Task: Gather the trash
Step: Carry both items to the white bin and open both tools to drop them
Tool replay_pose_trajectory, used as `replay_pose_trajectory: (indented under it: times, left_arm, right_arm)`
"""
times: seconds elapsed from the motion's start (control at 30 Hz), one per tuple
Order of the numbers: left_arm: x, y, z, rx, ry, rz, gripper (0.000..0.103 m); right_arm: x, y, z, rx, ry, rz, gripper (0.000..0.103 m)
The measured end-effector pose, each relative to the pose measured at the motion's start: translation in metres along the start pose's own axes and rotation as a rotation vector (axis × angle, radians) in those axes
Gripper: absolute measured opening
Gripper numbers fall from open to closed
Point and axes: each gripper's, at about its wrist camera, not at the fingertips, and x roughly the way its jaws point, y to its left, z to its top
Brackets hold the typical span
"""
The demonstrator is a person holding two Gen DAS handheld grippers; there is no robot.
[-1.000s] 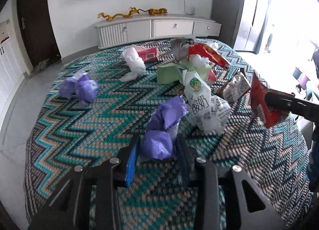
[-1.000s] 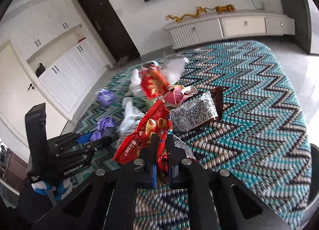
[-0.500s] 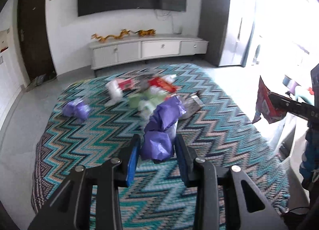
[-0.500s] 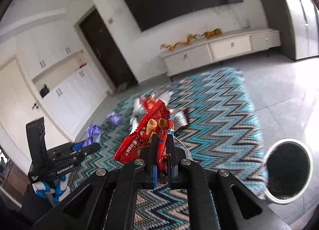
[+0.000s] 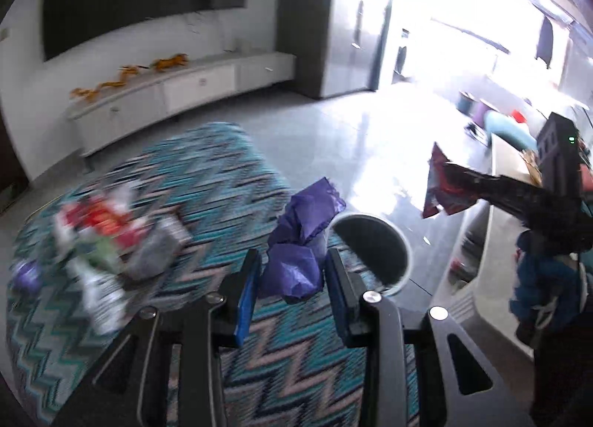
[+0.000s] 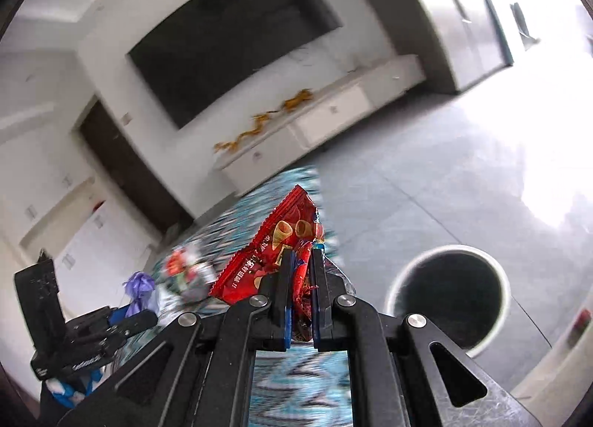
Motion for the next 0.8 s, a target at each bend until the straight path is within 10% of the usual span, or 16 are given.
replay_pose_trajectory:
  times: [0.5,0.67,0.8]
  left_arm:
    - [0.185,-0.075,0.066,0.027,0.182,-0.140,0.036]
    - [0.220,-0.080,0.070,-0.011,0.216,-0.202,0.053]
    - [0.222,-0.083,0.066,-0.017,0.206,-0.190,0.053]
  right_arm:
    - [0.105,-0.124,0.000,0.224,0.142,-0.200,0.013]
    - [0.124,-0.152,-0.009,0.276,0.172,-0.265,0.045]
    - [0.123,-0.162,-0.011,0.287,0.169,-0.290,0.045]
